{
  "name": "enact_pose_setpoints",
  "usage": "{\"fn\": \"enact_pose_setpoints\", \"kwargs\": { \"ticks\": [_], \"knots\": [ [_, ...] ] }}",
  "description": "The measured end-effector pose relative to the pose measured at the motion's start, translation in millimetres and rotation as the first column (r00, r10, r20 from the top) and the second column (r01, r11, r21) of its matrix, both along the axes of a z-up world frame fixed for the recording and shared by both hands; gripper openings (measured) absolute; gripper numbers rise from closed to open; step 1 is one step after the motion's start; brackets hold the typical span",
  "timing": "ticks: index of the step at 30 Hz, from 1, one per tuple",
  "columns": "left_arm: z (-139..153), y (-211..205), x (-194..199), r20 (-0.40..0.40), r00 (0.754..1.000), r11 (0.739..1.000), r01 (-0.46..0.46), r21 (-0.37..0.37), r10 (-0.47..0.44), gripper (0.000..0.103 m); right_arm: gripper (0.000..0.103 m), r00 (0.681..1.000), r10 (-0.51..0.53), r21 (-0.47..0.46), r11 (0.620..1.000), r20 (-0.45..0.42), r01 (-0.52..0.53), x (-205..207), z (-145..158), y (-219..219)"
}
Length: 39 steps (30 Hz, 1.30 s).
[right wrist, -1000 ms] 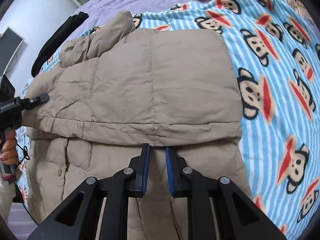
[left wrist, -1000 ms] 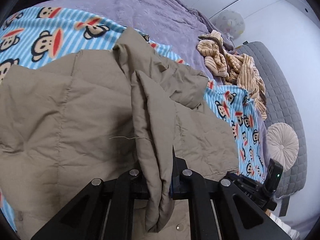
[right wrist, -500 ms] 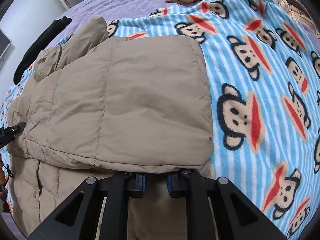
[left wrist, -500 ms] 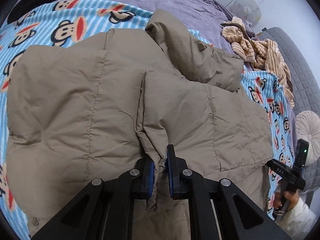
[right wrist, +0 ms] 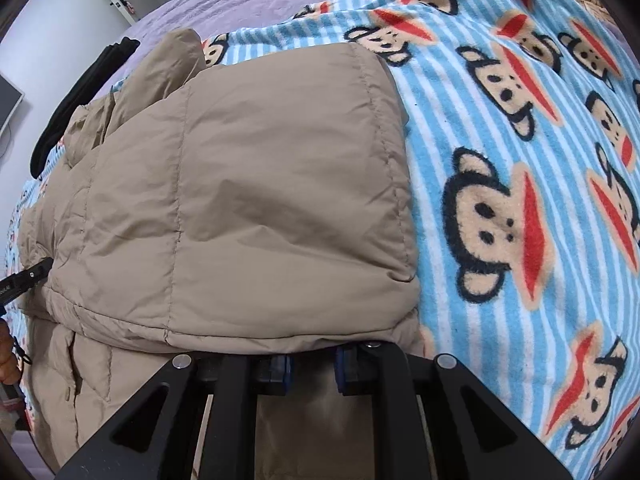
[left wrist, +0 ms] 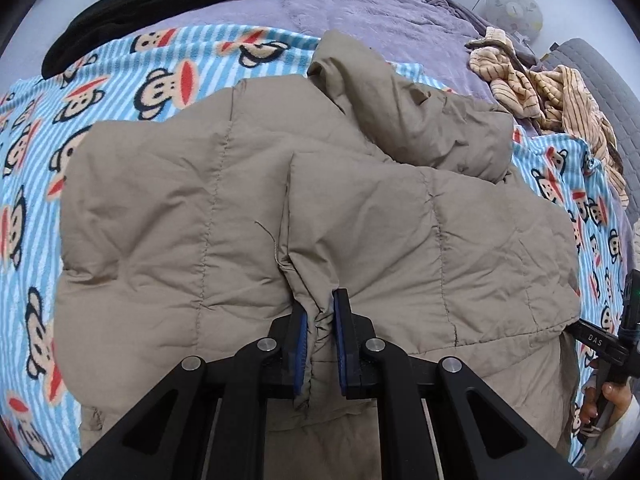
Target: Fold large clothes
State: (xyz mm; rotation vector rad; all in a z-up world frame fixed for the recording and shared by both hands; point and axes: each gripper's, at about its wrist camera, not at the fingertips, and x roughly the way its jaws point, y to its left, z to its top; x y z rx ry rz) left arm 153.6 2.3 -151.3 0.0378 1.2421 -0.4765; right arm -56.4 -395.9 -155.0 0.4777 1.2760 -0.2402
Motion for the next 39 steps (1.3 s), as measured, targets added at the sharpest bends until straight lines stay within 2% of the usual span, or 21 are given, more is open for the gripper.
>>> {"fn": "enact_pose_setpoints", "kwargs": {
  "ticks": [4, 6, 8, 10, 14, 17, 18, 19, 20, 21, 24, 28, 29, 30, 31, 32, 33, 34, 36, 39],
  "knots": [
    [14.7, 7.6, -3.3, 0.040, 0.999, 0.998, -0.019, 0.056, 0.017, 0.013, 0.019, 1.000, 0.006, 0.030, 1.000, -0.021, -0.005, -3.2, 11.4, -0.7],
    [19.5, 13.3, -3.5, 0.051, 0.998, 0.996, -0.029, 0.085, 0.025, 0.013, 0.027, 1.000, 0.003, 0.051, 0.999, -0.022, -0.002, -8.2, 17.5, -0.4],
    [22.9, 21.3, -2.9, 0.045, 0.998, 0.994, -0.044, 0.098, 0.040, 0.013, 0.052, 1.000, -0.013, 0.081, 0.997, -0.008, 0.014, -16.2, 25.2, -0.5],
    [25.8, 30.6, -3.4, 0.048, 0.997, 0.992, -0.065, 0.105, 0.060, 0.013, 0.061, 1.000, -0.025, 0.084, 0.996, 0.001, 0.025, -25.9, 34.5, 1.7],
    [35.8, 38.7, -6.2, 0.102, 0.992, 0.990, -0.081, 0.119, 0.069, 0.013, 0.068, 0.998, -0.057, 0.088, 0.995, 0.004, 0.056, -48.8, 49.8, 3.9],
    [45.1, 33.4, -8.0, 0.151, 0.988, 0.991, -0.061, 0.119, 0.043, 0.014, 0.070, 0.995, -0.097, 0.091, 0.991, -0.001, 0.096, -66.9, 56.8, 1.3],
    [46.9, 30.0, -8.1, 0.161, 0.987, 0.992, -0.050, 0.118, 0.031, 0.018, 0.070, 0.993, -0.114, 0.091, 0.989, 0.000, 0.114, -70.8, 58.8, -1.5],
    [48.9, 26.0, -7.9, 0.169, 0.985, 0.992, -0.041, 0.120, 0.020, 0.035, 0.070, 0.991, -0.131, 0.091, 0.987, 0.005, 0.130, -73.1, 60.8, -4.9],
    [51.0, 21.1, -7.6, 0.178, 0.984, 0.992, -0.035, 0.124, 0.012, 0.092, 0.070, 0.989, -0.149, 0.091, 0.985, 0.017, 0.147, -74.0, 63.3, -8.9],
    [53.6, 17.3, -8.9, 0.203, 0.979, 0.991, -0.041, 0.126, 0.015, 0.101, 0.070, 0.985, -0.169, 0.090, 0.982, 0.033, 0.166, -73.1, 65.7, -13.7],
    [58.4, 0.2, -11.0, 0.232, 0.972, 0.992, -0.006, 0.125, -0.024, 0.101, 0.070, 0.972, -0.225, 0.117, 0.969, 0.067, 0.216, -62.4, 67.3, -27.7],
    [63.3, -14.7, -4.1, 0.225, 0.974, 0.997, 0.014, 0.074, -0.030, 0.101, 0.070, 0.962, -0.251, 0.147, 0.961, 0.104, 0.235, -38.3, 68.0, -36.7],
    [62.9, -17.4, -1.9, 0.223, 0.974, 0.998, 0.016, 0.061, -0.029, 0.093, 0.070, 0.963, -0.242, 0.136, 0.964, 0.115, 0.226, -32.3, 69.8, -36.9],
    [61.5, -20.3, 1.6, 0.212, 0.977, 0.999, 0.024, 0.047, -0.033, 0.078, 0.068, 0.966, -0.225, 0.123, 0.970, 0.130, 0.210, -25.2, 72.1, -36.0],
    [57.2, -23.2, 5.4, 0.194, 0.980, 0.999, 0.024, 0.044, -0.032, 0.073, 0.042, 0.968, -0.200, 0.110, 0.977, 0.149, 0.185, -18.2, 74.6, -34.3],
    [52.1, -26.2, 9.4, 0.181, 0.983, 0.999, 0.013, 0.052, -0.023, 0.063, 0.011, 0.973, -0.176, 0.100, 0.982, 0.152, 0.162, -11.2, 75.1, -32.4],
    [46.2, -28.4, 13.0, 0.180, 0.984, 0.998, -0.004, 0.070, -0.009, 0.050, 0.009, 0.977, -0.158, 0.086, 0.985, 0.146, 0.146, -3.2, 74.2, -31.1],
    [38.5, -30.8, 15.7, 0.176, 0.984, 0.996, -0.012, 0.090, -0.004, 0.047, 0.009, 0.979, -0.142, 0.077, 0.988, 0.145, 0.132, 4.4, 71.9, -30.3],
    [19.6, -33.1, 21.5, 0.151, 0.988, 0.993, -0.024, 0.118, 0.005, 0.047, 0.009, 0.984, -0.121, 0.058, 0.992, 0.133, 0.114, 14.3, 64.0, -30.2],
    [-4.2, -32.9, 21.8, 0.127, 0.992, 0.993, -0.015, 0.115, 0.000, 0.048, 0.009, 0.991, -0.111, 0.029, 0.994, 0.078, 0.109, 24.0, 37.0, -32.3]
  ]
}}
